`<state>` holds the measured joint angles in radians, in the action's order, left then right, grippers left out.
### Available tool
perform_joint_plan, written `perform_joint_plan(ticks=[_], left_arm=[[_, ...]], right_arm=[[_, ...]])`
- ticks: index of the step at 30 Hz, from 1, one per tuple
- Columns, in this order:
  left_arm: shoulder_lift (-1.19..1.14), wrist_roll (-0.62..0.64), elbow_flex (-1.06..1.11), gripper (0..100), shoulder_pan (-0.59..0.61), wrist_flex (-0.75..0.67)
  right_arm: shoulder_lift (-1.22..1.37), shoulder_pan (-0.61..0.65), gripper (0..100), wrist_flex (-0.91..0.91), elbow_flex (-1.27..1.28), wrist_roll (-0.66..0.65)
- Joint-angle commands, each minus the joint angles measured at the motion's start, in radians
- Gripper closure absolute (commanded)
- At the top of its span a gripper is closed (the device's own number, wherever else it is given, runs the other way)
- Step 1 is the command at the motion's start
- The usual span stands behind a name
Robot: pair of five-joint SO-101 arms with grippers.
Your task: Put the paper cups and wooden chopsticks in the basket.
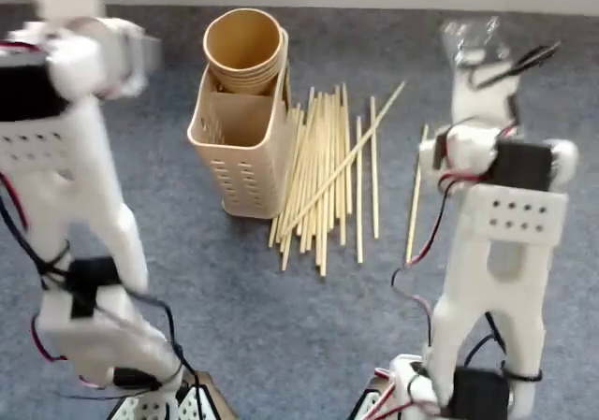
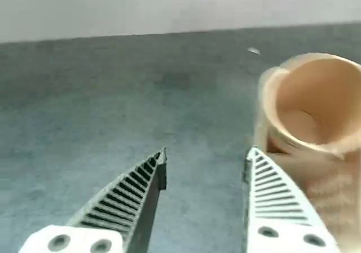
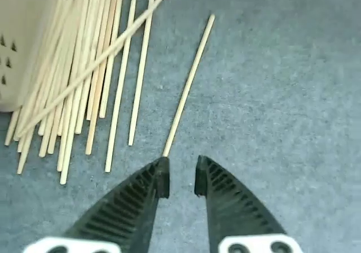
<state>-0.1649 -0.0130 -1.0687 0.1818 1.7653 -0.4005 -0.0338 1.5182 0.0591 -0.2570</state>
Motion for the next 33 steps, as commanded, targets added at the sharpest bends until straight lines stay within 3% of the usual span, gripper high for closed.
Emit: perform_joint_plan(ticks=[1, 5, 8, 25, 33], left_arm=[[0.280, -0.006, 0.268, 73, -0.186, 0.005], [0.374, -0.005, 0.499, 73, -0.203, 0.002], [0.346, -0.005, 0.553, 73, -0.173, 0.002], [-0.091, 0.021, 0.390, 73, -0.148, 0.003], [-0.208, -0.005, 0.389, 93, -0.150, 0.002]], right_arm=[[-0.168, 0.005, 90.3, -0.255, 0.432, 0.037], [-0.318, -0.015, 90.3, -0.424, 0.745, 0.052], [-0.410, -0.013, 90.3, -0.515, 0.911, 0.054], [-0.734, -0.013, 90.3, -0.561, 1.219, 0.107], [-0.814, -0.013, 90.3, -0.559, 1.256, 0.107]])
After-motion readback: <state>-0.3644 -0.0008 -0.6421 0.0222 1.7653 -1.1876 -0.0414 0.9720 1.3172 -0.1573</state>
